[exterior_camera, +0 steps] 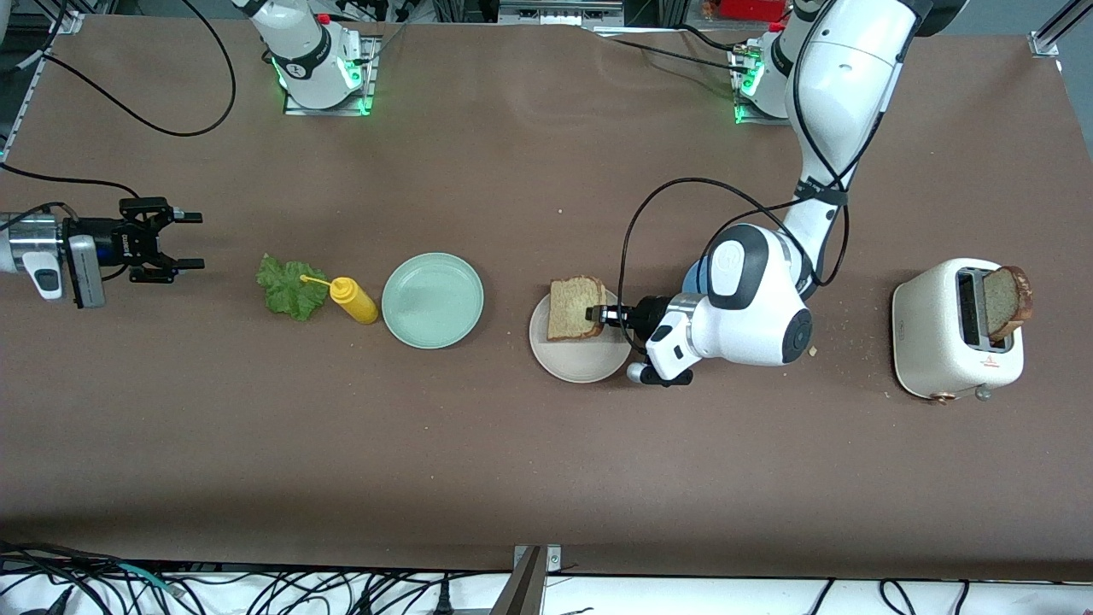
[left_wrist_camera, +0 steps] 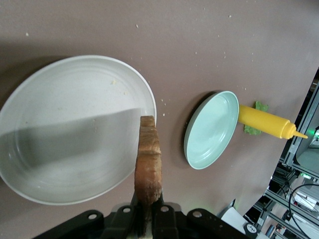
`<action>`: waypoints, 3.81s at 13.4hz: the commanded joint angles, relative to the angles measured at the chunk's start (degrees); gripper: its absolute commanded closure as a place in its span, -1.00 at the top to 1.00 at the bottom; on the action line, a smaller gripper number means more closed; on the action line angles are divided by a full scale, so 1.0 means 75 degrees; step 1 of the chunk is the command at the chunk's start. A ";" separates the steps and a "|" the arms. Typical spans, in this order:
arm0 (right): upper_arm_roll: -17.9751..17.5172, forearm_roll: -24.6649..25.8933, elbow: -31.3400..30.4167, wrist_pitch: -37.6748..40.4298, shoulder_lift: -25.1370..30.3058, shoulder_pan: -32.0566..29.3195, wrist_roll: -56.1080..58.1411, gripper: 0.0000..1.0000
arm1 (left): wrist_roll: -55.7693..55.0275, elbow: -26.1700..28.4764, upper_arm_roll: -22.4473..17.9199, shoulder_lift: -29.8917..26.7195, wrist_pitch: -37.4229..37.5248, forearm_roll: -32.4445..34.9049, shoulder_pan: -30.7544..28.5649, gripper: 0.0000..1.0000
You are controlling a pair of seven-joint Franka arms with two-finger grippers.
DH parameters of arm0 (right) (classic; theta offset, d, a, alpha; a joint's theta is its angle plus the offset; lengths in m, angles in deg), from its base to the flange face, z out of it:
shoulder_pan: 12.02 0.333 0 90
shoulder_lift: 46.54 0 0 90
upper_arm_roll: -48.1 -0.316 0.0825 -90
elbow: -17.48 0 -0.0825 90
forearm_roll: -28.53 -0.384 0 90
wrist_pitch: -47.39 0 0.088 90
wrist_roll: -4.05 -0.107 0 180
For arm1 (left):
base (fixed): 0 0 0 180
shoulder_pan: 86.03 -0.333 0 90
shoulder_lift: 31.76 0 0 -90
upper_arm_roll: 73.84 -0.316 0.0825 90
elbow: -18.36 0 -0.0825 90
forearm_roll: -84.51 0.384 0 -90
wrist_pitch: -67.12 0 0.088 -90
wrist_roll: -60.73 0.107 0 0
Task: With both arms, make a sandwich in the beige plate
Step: 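Place the bread on the beige plate while the right gripper reaches mustard, then open the left gripper and raise it while the right gripper grasps mustard, then return the left gripper above the toaster while the right gripper holds mustard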
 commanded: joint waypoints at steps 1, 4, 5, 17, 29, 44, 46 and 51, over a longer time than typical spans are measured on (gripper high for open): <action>-0.0056 -0.0559 0.0152 0.0242 -0.0542 -0.0125 0.1546 0.99 | -0.0043 -0.0239 -0.0072 0.0275 -0.0418 -0.0432 0.0140 -1.00; -0.0079 -0.1017 0.0152 0.0114 -0.0801 -0.0079 0.2315 0.99 | -0.0031 -0.0227 -0.0072 0.0452 -0.0853 -0.0586 0.0245 -1.00; -0.0114 -0.1239 0.0152 0.0114 -0.0964 -0.0044 0.2443 0.99 | -0.0031 -0.0227 -0.0072 0.0487 -0.0865 -0.0586 0.0245 -1.00; -0.0934 -0.2472 0.0398 0.0196 -0.2184 0.0074 0.5231 0.91 | 0.0941 0.0031 -0.0131 0.0394 -0.0199 -0.0480 -0.0399 0.99; -0.1333 -0.2729 0.0573 -0.0295 -0.2677 0.0260 0.6697 0.92 | 0.0004 0.0125 -0.0213 -0.0426 0.0808 0.3254 -0.1874 1.00; -0.1614 -0.3479 0.0504 -0.0542 -0.3134 0.0684 0.7905 0.93 | 0.0673 0.0125 -0.0213 -0.2792 0.3212 0.6036 -0.3177 1.00; -0.1614 -0.3479 0.0515 -0.0542 -0.3134 0.0695 0.7905 0.86 | 0.0555 0.0125 -0.0213 -0.3214 0.3224 0.6175 -0.3177 1.00; -0.1696 -0.3491 0.0562 -0.0613 -0.3169 0.0683 0.7952 -0.26 | 0.0275 0.0148 -0.0131 -0.3965 0.3469 0.6528 -0.3107 1.00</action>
